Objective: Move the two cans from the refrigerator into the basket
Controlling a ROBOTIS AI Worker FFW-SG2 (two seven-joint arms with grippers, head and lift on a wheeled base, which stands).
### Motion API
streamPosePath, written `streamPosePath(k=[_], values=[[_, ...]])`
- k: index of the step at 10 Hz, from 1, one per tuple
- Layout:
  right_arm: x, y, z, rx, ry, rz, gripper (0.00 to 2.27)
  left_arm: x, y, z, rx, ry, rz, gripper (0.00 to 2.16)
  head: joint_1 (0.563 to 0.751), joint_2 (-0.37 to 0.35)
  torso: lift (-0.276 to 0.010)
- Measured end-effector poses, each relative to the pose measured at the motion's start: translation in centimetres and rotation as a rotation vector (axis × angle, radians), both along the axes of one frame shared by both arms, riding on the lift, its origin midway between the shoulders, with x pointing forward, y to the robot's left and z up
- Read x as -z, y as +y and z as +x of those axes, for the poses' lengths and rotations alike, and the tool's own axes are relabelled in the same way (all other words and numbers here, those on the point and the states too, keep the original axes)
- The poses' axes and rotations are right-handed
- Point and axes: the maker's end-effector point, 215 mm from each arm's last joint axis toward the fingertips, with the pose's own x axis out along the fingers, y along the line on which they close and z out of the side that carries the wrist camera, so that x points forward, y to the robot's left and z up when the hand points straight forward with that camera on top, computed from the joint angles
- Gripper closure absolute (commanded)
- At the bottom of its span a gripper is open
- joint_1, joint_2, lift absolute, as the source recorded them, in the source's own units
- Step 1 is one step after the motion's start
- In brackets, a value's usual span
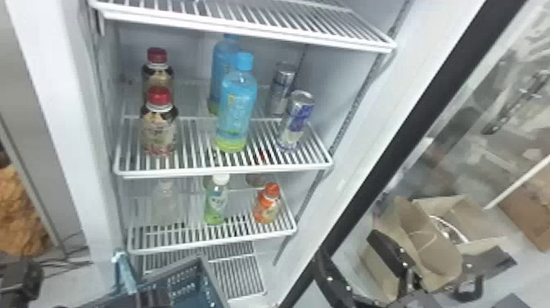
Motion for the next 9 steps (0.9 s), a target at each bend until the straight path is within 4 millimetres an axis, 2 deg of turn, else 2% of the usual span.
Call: streamPosePath(k=[9], values=[[0.69,-0.38,0.46,0.008,0.002,-0.002,0.15,-0.11,0.16,0.28,-0.002,-0.012,0.008,1.19,0.695,-0.35,-0.025]])
